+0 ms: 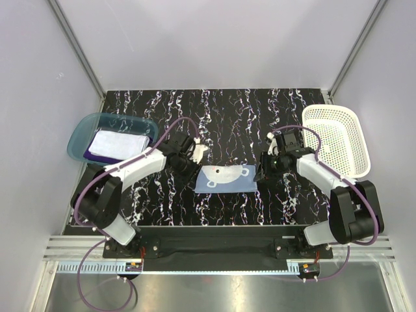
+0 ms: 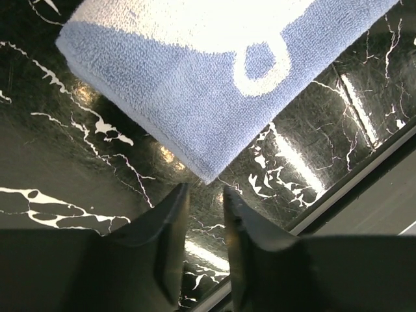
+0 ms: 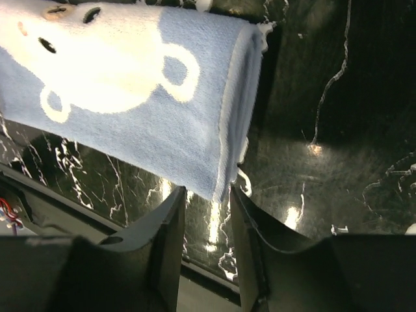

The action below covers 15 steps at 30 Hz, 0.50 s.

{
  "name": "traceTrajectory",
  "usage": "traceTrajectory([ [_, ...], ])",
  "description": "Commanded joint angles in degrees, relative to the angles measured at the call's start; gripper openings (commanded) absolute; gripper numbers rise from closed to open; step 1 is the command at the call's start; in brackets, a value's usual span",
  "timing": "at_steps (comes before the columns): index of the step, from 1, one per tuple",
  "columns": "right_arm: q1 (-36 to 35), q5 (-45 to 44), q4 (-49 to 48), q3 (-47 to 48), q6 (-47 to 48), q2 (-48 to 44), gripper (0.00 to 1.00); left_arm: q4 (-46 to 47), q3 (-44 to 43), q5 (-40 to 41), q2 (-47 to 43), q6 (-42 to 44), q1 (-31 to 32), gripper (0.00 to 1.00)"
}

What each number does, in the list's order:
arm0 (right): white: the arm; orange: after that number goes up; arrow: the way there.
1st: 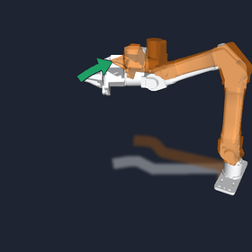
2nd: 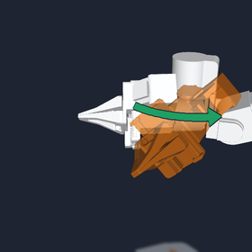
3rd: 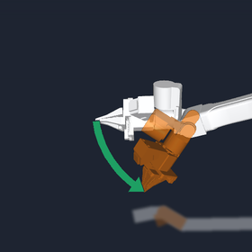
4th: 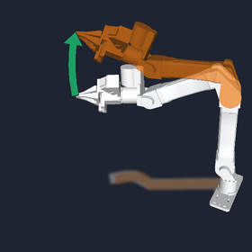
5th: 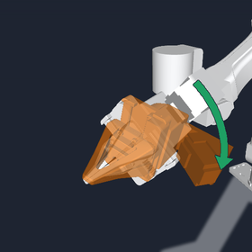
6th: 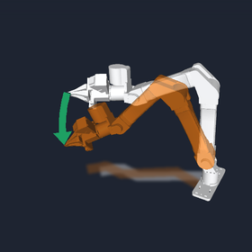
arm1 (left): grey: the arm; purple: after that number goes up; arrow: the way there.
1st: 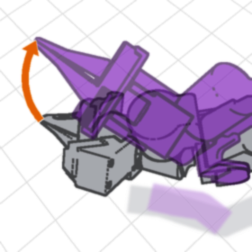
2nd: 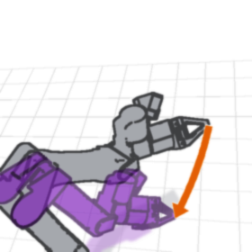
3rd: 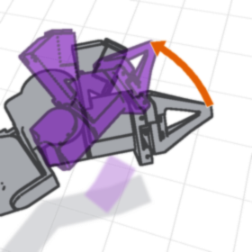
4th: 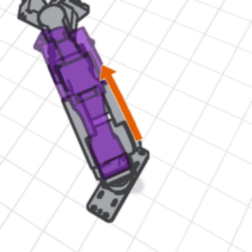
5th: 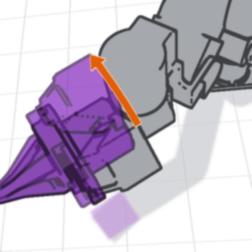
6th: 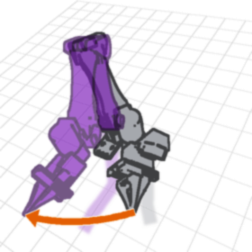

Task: Fold and stack the towels
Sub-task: Fold the towel

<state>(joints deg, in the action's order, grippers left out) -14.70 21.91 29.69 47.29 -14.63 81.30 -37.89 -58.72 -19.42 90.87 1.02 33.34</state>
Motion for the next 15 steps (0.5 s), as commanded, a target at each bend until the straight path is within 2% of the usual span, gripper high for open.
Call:
traceTrajectory([
  [1, -0.42, -2.56, 4.40, 4.11, -1.45, -1.84, 0.41, -0.78, -0.69, 1.75, -4.12, -0.14, 0.32, 0.35],
  [6, -1.03, -4.50, 6.43, 6.15, -4.95, -2.63, 0.36, 0.36, -1.22, 1.75, -6.32, -3.64, 0.32, 0.40],
  [8, -1.47, -6.18, 5.56, 6.06, -7.24, -2.46, 0.29, 1.75, -1.57, 0.45, -4.31, -6.54, 0.23, 0.39],
  [11, -1.47, -5.74, 4.33, 5.62, -9.09, -2.28, 0.27, 6.05, -0.26, -1.58, -2.46, -11.11, 0.23, 0.38],
  [13, -1.47, -2.25, 2.40, 4.58, -9.71, -2.11, 0.27, 8.35, 1.67, -1.76, -1.84, -14.09, 0.23, 0.38],
  [15, -1.47, 3.20, -5.06, 2.03, -9.80, -2.11, 0.29, 12.91, 4.99, -2.72, -1.22, -16.73, 0.32, 0.38],
])
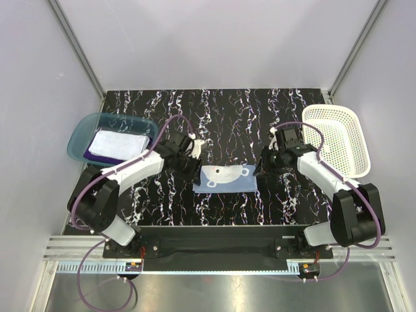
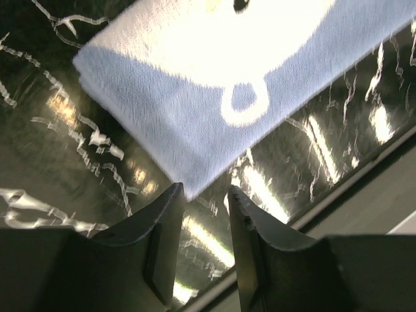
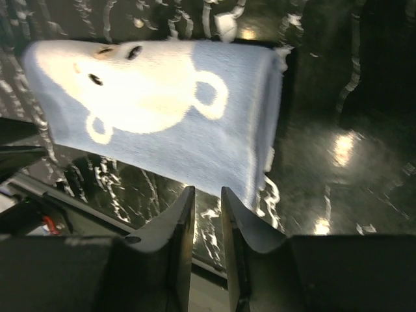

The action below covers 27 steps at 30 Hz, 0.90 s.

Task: Fold and stack the towels
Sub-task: Fold the towel, then neatly place the folded towel into the bin

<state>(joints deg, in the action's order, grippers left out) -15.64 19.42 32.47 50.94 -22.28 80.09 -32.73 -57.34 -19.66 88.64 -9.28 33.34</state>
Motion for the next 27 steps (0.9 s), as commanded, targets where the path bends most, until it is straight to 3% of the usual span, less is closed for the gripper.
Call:
traceTrajectory([
  [1, -0.62, 8.50, -9.51, -3.81, -2.41, -0.38, 0.30, 9.42, 4.86, -3.53, 1.09, -8.02, 0.32, 0.38],
  [8, -0.62, -1.49, -8.92, -4.53, -1.63, 8.14, 0.22, 13.31, 9.80, -1.00, 0.14, -14.01, 0.23, 0.38],
  [13, -0.53, -1.41, -3.56, 0.81, -0.66, 4.99, 0.22, 5.85, 1.55, 4.10, -3.73, -13.84, 0.23, 0.42],
  [16, -0.53, 1.23, -1.53, 2.93, -0.83, 1.91, 0.23, 6.01, -2.85, 2.44, -4.00, -14.18, -0.20, 0.45],
  [23, -0.62, 7.12, -8.64, 2.24, -0.92, 7.34, 0.24, 12.68, -5.59, -1.78, 5.29, -14.63, -0.30, 0.45],
  [27, -0.53, 1.35, -11.28, 0.48, 0.31, 11.66, 0.23, 14.54, -4.45, 2.42, 9.44, -14.37, -0.91, 0.45],
])
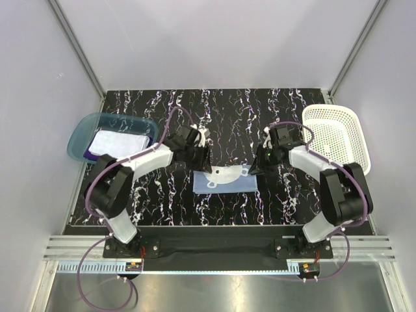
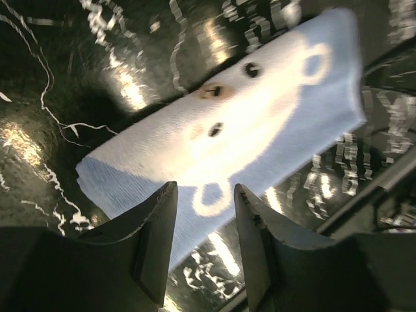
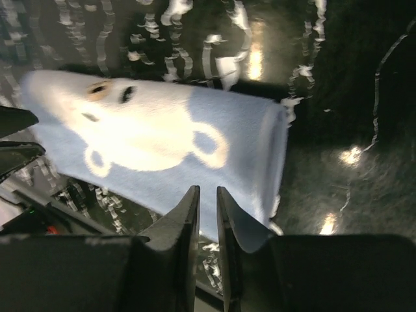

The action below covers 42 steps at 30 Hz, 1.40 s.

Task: Fold and stack the towels
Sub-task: Neatly place the folded towel into the bin

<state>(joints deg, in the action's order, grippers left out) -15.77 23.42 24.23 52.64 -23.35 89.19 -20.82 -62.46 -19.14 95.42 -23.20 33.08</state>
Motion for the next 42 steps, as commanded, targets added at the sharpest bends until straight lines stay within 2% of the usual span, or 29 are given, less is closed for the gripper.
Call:
traceTrajectory([
  [1, -0.40, -4.16, -3.31, -1.31, 1.47, 3.27, 0.22, 2.10, 0.76, 4.00, 3.37, -0.53, -0.91, 0.45],
  [5, -0.40, -10.66, -2.08, -1.32, 2.00, 3.46, 0.22, -0.62, 0.32, 9.90, 4.61, -1.23, -1.26, 0.45],
  [8, -0.40, -11.82, -1.03, -0.70, 2.08, 0.30, 0.22, -0.89, -0.56, 9.47, 2.42, -1.06, -1.26, 0.46],
  [13, -0.40, -8.49, 3.36, 2.20, 1.82, -3.31, 0.24, -7.28, -5.21, 6.57, -3.03, 0.78, -1.26, 0.53],
  [16, -0.49, -4.27, 3.11, 0.45, 1.12, -5.86, 0.26, -10.55, -3.91, 9.19, -7.86, 2.11, -1.26, 0.59],
  [20, -0.49, 0.11, 1.18, -3.85, 0.68, -7.45, 0.26, -5.04, 6.44, 9.03, -14.38, -0.70, -1.96, 0.64],
  [25, -0.49, 2.16, -4.97, -10.71, -3.70, -6.75, 0.26, 7.79, 17.34, 1.84, -13.24, -7.72, -3.28, 0.62],
  [28, -0.49, 0.32, -6.56, -13.35, -5.12, -6.48, 0.26, 12.19, 20.61, 1.65, -12.63, -10.54, -3.02, 0.61],
  [35, -0.49, -1.44, -6.83, -15.46, -6.44, -9.64, 0.27, 14.32, 25.36, 3.93, -12.01, -13.62, -1.53, 0.47],
  [40, -0.49, -1.62, -6.12, -15.11, -6.35, -10.88, 0.29, 15.28, 27.12, 3.32, -11.31, -15.12, -1.27, 0.25],
  [42, -0.49, -1.62, -5.69, -15.11, -6.35, -11.05, 0.30, 14.59, 27.47, 3.58, -11.65, -15.64, -1.26, 0.25],
])
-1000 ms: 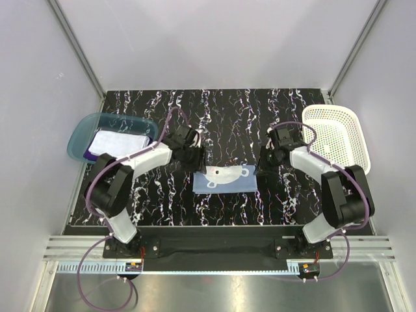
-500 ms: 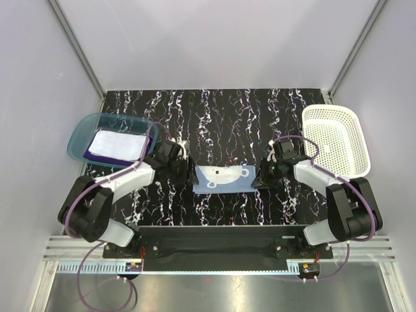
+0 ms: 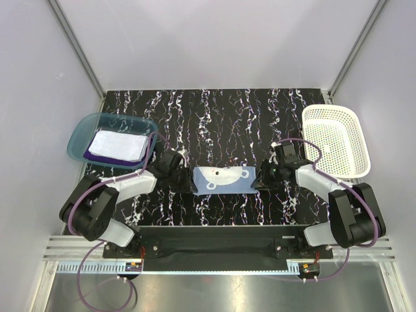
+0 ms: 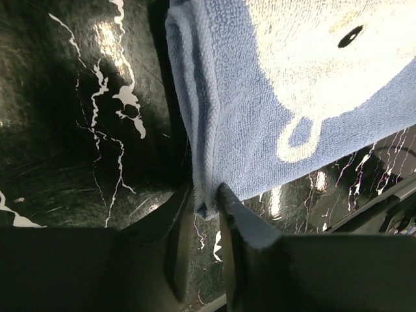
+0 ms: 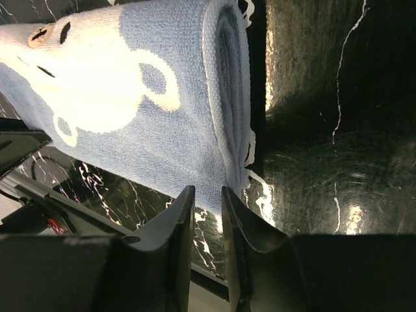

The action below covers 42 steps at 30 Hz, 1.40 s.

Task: Fold and stack the towels
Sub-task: Neatly place the folded towel into the bin

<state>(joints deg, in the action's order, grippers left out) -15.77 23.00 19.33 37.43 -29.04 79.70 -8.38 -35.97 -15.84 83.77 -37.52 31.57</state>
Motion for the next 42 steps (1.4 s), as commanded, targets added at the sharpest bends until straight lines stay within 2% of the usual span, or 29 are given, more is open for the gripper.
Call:
traceTrajectory([
  [1, -0.49, -1.12, -0.79, 0.19, -0.67, -2.00, 0.30, 1.71, 0.72, 0.89, -0.70, -1.33, 0.24, 0.29],
  [3, -0.49, -0.68, -0.53, 0.28, -0.58, -2.53, 0.33, 0.22, -0.41, 1.94, -2.46, -1.33, 0.33, 0.41],
  [4, -0.49, -0.68, -0.18, 0.36, -0.32, -3.32, 0.34, -0.49, -1.12, 2.30, -2.99, -1.16, 0.24, 0.53],
  [5, -0.49, -0.68, 0.09, 0.71, -0.14, -3.59, 0.34, -1.19, -1.91, 2.74, -3.43, -0.89, 0.16, 0.56],
  [11, -0.49, -1.03, 2.72, 3.08, 1.35, -6.48, 0.37, -5.76, -7.89, 5.01, -0.89, 1.48, -0.81, 0.61],
  [19, -0.49, -0.59, 2.90, 4.93, 2.05, -9.82, 0.40, 0.90, -4.91, 3.19, 2.96, -1.59, -0.72, 0.61],
  [25, -0.49, 0.72, 2.73, 6.34, 2.93, -11.66, 0.44, 4.96, -4.55, 1.94, 8.95, -3.35, -0.02, 0.55],
  [27, -0.49, 0.99, 2.47, 6.16, 2.85, -13.86, 0.52, 3.82, -4.47, 3.26, 9.66, -3.35, -0.02, 0.49],
  [29, -0.49, 0.90, 2.64, 6.16, 2.85, -15.36, 0.57, 2.24, -4.38, 4.23, 9.66, -3.44, 0.24, 0.36],
  [30, -0.40, 0.64, 3.25, 6.25, 2.85, -16.58, 0.64, 1.71, -4.38, 5.28, 9.49, -3.35, 0.24, 0.30],
  [31, -0.40, 0.29, 3.43, 6.43, 2.76, -17.20, 0.78, 1.01, -4.46, 5.64, 9.31, -3.26, 0.33, 0.20],
  [32, -0.58, 0.29, 3.69, 6.78, 2.93, -17.56, 0.95, -0.22, -4.73, 6.25, 9.14, -2.92, 0.33, 0.15],
  [33, -0.49, 0.03, 4.30, 7.04, 2.93, -18.08, 1.00, -0.93, -4.99, 6.78, 8.70, -2.65, 0.33, 0.10],
  [35, -0.40, -0.41, 4.92, 7.92, 3.20, -18.79, 1.00, -4.16, -7.09, 7.48, 8.17, -0.90, 0.42, 0.00],
  [42, -0.49, -2.52, 8.70, 10.38, 4.25, -20.46, 1.00, -21.22, -20.53, 15.73, 4.84, 10.52, -0.02, 0.00],
])
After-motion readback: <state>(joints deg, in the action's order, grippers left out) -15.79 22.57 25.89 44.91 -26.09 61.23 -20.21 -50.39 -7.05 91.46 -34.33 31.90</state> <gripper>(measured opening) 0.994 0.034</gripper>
